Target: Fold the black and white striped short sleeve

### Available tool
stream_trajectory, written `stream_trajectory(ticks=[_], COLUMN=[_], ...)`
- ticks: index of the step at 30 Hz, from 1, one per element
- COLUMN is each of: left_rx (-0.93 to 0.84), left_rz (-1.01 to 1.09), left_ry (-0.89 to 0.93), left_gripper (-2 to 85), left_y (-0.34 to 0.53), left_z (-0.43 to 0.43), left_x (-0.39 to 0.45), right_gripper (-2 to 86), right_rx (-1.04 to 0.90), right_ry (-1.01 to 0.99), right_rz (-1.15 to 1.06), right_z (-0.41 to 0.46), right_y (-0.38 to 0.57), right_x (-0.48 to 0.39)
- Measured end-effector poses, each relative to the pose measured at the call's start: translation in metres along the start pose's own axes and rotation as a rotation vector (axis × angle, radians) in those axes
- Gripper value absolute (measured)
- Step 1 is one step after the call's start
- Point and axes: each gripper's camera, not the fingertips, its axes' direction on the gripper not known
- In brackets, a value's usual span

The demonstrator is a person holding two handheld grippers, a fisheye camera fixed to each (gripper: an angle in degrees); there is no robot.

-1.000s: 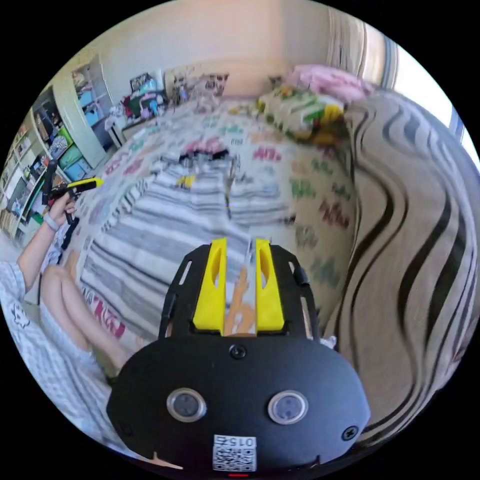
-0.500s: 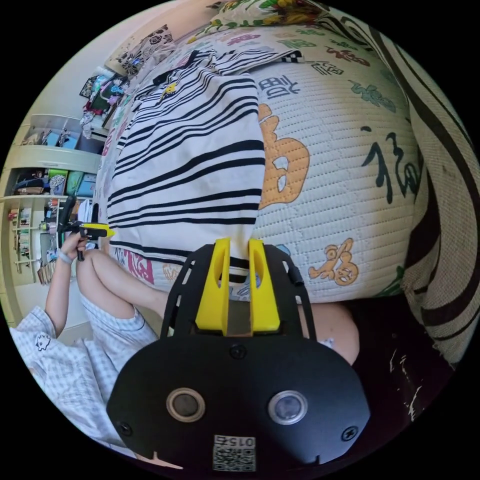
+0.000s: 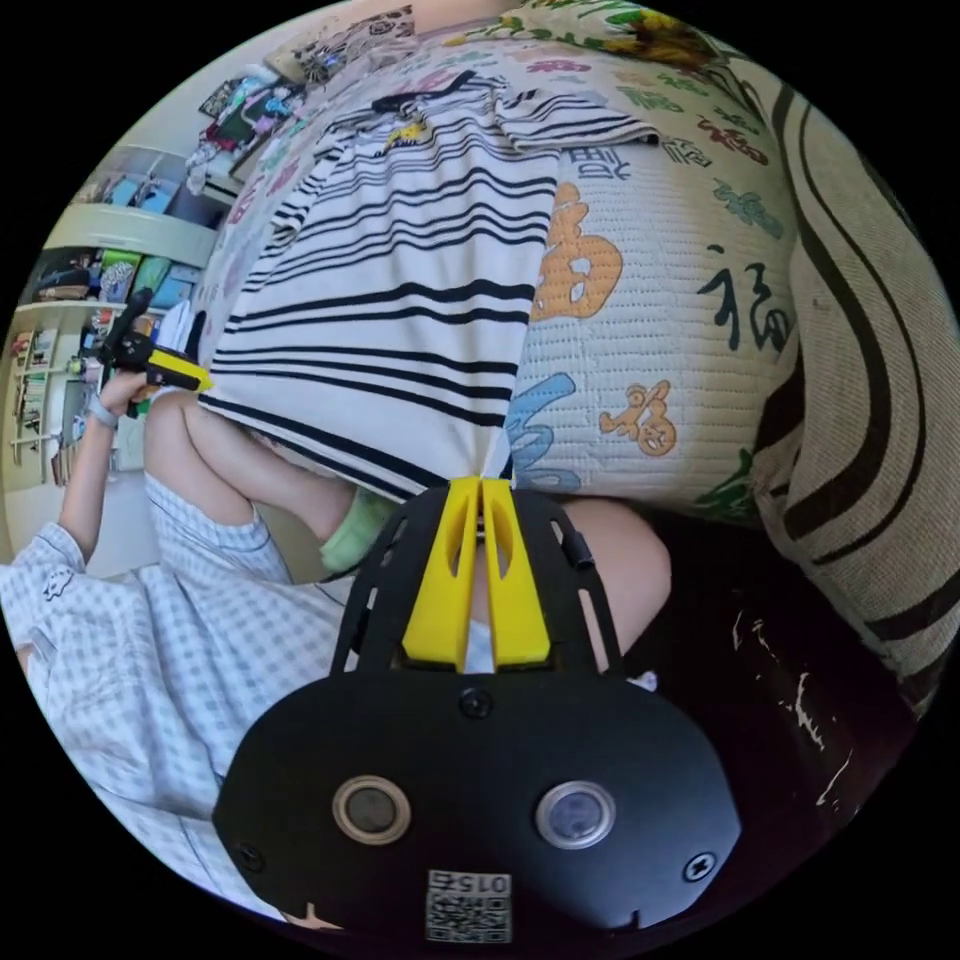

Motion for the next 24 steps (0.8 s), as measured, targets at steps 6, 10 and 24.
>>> stream_trajectory(ticks=[6, 10, 24], left_rx=[0.114, 0.539, 0.775], left_rz=[-0.035, -0.229, -0.487], left_ry=[0.014, 0.118, -0.044], left_gripper=[7.9, 10.0, 0.5], left_y=[0.007, 0.005, -0.019], left_z=[-0.037, -0.104, -0.164], left_x=[-0.033, -0.101, -0.243], right_gripper=[3.3, 1.8, 0.7], right_rx=[-0.014, 0.107, 0.087], right_ry=[0.141, -0.028, -0.003], right_rz=[0.017, 0.074, -0.014], right_z=[-0.009, -0.029, -0.053], right_y=[-0.013, -0.025, -0.089], right_x=[0.005, 0.021, 0.022])
